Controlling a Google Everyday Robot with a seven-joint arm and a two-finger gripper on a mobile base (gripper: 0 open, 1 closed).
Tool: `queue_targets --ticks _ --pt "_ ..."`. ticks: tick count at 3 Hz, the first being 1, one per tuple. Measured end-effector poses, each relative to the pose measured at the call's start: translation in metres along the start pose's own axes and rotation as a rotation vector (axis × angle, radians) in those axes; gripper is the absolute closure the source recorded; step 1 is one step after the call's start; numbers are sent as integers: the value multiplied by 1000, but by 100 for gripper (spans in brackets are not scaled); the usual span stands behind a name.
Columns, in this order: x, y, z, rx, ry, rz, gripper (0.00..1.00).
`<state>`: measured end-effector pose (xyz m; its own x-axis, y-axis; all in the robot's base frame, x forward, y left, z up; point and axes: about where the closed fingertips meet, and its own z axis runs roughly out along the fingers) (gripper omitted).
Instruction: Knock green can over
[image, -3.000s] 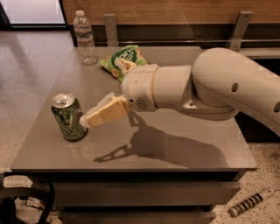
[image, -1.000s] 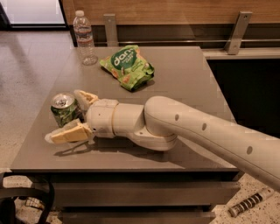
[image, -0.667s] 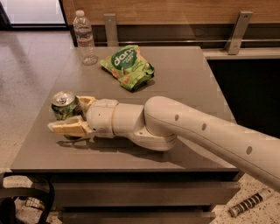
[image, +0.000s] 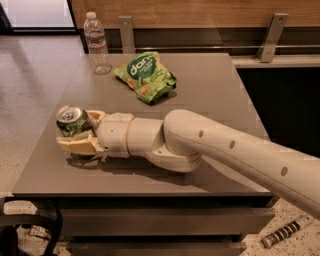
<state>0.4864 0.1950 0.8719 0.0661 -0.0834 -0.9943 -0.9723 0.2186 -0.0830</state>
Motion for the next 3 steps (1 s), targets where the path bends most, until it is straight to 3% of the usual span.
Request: queue_targets --ticks 1,2,3 --pt "-1 1 1 -3 0 -1 100" --pt "-7 -3 -3 -8 43 -11 100" --pt "-38 -9 -13 -26 192 -70 100"
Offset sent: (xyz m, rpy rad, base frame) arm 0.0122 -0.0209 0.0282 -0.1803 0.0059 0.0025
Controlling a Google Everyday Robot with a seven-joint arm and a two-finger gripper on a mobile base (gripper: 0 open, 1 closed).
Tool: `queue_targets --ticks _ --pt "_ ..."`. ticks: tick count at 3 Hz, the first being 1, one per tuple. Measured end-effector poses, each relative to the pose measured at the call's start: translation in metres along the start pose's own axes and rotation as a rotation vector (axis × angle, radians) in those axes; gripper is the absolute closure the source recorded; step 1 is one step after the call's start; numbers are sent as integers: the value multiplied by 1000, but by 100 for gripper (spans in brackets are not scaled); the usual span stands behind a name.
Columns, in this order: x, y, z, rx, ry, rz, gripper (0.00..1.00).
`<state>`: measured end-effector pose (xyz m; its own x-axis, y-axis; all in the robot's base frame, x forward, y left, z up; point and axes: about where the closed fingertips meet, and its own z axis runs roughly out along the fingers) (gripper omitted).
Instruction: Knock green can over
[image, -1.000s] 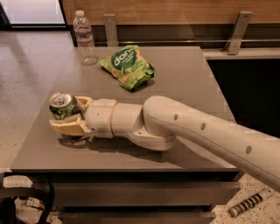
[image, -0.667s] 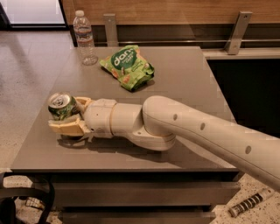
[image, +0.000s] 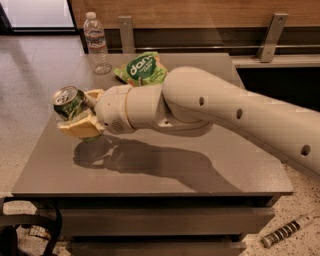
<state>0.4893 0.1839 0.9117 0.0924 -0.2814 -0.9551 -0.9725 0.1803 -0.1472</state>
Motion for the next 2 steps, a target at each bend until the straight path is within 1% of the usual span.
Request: queue_targets --ticks 1,2 --pt "-23 0 -6 -11 142 -102 100" --pt "-29 -12 -15 -1 284 -154 100"
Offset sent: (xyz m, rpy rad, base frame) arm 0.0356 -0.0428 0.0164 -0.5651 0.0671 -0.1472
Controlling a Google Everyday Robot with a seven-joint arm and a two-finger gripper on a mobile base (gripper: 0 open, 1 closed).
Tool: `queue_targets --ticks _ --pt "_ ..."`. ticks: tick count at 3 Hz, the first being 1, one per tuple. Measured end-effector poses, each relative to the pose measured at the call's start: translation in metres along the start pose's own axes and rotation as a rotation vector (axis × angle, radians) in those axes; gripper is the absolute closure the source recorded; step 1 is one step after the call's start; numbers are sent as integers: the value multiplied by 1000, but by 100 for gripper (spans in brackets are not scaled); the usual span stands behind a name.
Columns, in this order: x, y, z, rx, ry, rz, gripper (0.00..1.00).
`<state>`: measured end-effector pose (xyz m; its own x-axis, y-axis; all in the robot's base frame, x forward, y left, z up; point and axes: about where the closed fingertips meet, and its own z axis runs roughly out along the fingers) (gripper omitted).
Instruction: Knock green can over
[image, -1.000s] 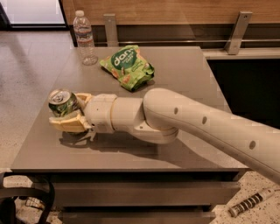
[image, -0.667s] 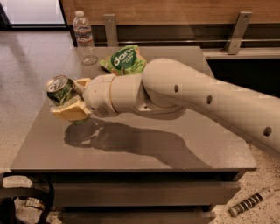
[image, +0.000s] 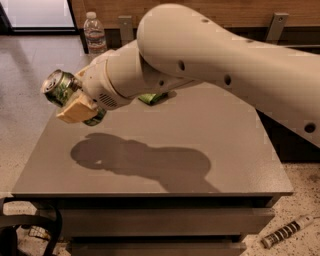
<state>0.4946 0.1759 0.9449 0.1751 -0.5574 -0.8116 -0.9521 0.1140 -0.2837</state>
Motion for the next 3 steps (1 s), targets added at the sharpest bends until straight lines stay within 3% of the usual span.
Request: queue_targets --ticks 1,3 --pt "11 -7 0 -5 133 -3 100" --pt "51 -11 10 1 365 103 100"
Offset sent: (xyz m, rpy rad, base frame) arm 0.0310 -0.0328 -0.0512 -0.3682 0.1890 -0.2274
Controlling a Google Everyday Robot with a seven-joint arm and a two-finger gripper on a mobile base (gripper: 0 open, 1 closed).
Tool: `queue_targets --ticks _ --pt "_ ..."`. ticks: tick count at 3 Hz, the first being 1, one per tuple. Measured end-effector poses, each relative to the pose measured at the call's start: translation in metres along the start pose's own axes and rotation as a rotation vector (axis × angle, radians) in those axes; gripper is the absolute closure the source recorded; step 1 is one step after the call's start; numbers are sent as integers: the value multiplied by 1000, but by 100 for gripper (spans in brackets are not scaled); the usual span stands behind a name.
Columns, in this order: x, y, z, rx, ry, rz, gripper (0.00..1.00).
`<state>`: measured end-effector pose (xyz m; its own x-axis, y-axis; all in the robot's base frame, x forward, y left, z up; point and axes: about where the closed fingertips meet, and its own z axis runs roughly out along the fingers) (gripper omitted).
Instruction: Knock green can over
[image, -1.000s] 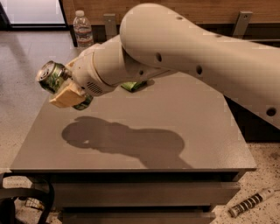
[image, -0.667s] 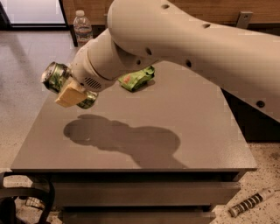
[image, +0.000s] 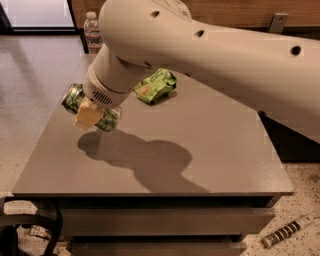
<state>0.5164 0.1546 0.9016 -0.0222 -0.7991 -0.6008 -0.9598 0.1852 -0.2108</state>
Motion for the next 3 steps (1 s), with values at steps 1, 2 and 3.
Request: queue_targets --ticks 1,2,3 --pt "12 7 20 -21 108 40 100" --pt "18 17 41 -52 181 57 100" --pt "23 29 64 -85 236 68 100"
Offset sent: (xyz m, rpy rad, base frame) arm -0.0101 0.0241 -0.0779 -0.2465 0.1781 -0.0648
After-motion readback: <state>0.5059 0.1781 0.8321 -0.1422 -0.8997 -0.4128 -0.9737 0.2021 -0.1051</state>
